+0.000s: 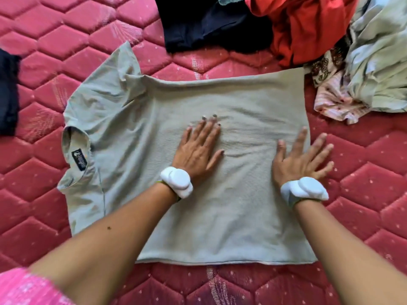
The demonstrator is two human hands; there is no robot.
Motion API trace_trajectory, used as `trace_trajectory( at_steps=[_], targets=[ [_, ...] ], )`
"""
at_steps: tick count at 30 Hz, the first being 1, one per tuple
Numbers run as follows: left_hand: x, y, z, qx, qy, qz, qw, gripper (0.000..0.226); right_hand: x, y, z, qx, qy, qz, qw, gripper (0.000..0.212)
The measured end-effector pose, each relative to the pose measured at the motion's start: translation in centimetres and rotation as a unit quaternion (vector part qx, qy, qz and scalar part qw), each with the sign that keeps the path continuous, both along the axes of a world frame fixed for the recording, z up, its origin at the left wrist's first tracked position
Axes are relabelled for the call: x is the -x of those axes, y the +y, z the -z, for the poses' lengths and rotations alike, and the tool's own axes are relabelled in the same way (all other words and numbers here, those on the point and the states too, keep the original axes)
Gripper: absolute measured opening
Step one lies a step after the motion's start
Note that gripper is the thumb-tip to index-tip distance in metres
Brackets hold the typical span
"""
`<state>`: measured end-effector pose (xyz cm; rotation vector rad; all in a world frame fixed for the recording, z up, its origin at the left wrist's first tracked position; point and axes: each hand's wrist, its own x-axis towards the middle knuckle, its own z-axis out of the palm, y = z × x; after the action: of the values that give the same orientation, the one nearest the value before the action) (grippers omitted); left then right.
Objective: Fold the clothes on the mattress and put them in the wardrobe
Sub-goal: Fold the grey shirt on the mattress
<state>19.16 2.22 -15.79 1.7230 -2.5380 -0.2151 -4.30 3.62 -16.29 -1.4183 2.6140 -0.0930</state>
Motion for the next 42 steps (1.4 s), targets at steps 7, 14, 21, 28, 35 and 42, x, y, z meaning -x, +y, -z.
trace_trajectory(
  at_steps=[7, 14, 21, 28, 35, 42],
  targets=[
    [-8.0, 0.5, 0.5, -0.015, -0.035, -0.176, 0.984, 0.067, -10.3, -1.7, -0.4, 0.087, -0.011, -0.454, 0.887, 0.063],
    [-13.7, 0.3, -0.1, 0.014, 0.000, -0.239, 0.971, 0.068, -12.1, -3.0, 1.4, 0.050, 0.009, -0.283, 0.958, 0.067],
    [-20.3, -2.7, -2.0, 0.021, 0.017, -0.589, 0.808, 0.069, -19.0, -9.3, -1.3, 0.042, -0.059, -0.443, 0.894, 0.065],
    [-26.6, 2.1, -0.4, 0.045, -0.064, -0.595, 0.800, 0.046, -22.0, -15.8, -0.7, -0.020, -0.044, -0.321, 0.946, 0.060],
    [-25.2, -6.0, -1.9, 0.037, -0.026, -0.492, 0.869, 0.060, -26.2, -17.6, -3.3, -0.014, -0.060, -0.420, 0.905, 0.065],
    [-25.4, -13.1, -3.1, -0.043, 0.054, -0.490, 0.869, 0.047, -31.5, -21.1, -5.7, -0.180, -0.289, -0.384, 0.858, 0.027]
  ],
)
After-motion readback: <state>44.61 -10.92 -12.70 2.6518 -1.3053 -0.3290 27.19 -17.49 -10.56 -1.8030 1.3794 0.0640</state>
